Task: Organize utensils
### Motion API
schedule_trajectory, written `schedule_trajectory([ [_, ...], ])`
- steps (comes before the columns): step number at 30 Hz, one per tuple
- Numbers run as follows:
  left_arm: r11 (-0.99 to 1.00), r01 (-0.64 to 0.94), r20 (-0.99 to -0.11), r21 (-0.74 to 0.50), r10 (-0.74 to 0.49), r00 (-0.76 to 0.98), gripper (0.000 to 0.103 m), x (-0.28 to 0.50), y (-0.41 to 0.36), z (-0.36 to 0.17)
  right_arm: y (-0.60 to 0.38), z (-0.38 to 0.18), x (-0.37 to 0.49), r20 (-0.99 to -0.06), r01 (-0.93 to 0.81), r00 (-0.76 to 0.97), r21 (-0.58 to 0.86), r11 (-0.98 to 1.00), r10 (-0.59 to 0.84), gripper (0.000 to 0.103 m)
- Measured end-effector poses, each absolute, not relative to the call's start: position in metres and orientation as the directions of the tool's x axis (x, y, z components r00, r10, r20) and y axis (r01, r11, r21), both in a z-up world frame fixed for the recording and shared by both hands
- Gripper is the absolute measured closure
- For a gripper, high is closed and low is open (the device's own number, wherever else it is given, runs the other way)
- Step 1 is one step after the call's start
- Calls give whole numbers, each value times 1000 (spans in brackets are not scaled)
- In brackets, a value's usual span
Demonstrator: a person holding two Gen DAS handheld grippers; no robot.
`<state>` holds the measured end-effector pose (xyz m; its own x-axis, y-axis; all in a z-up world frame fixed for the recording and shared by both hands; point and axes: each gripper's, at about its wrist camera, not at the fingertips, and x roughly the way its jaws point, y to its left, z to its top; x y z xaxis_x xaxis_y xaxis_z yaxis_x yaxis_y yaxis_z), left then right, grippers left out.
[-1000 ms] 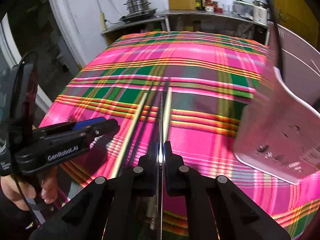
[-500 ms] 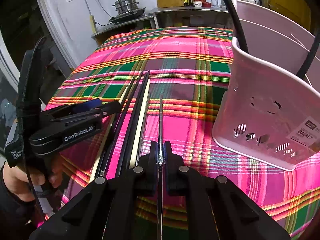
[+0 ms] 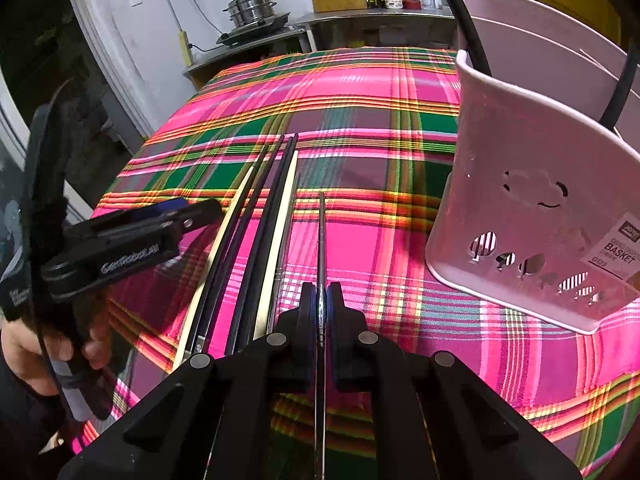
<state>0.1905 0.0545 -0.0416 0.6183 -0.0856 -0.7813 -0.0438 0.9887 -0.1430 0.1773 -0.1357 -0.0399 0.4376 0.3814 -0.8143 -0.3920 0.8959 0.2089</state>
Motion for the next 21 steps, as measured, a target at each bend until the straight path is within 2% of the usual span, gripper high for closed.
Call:
schedule_trajectory([
  [8, 968, 18, -747, -249, -204, 633, 54, 200, 46, -31, -139, -44, 181, -816, -385, 435, 214, 898, 381, 97],
  [11, 965, 53, -742, -256, -232, 629, 65, 201, 37, -29, -140, -45, 180, -814, -384, 435, 219, 897, 385, 97],
  [15, 967, 68, -753, -246, -235, 615, 74, 209, 29, -32, -142, -45, 179, -812, -385, 436, 223, 896, 389, 97],
  [21, 971, 63, -762, -231, -221, 609, 80, 216, 28, -34, -144, -46, 178, -808, -381, 437, 233, 895, 396, 97],
])
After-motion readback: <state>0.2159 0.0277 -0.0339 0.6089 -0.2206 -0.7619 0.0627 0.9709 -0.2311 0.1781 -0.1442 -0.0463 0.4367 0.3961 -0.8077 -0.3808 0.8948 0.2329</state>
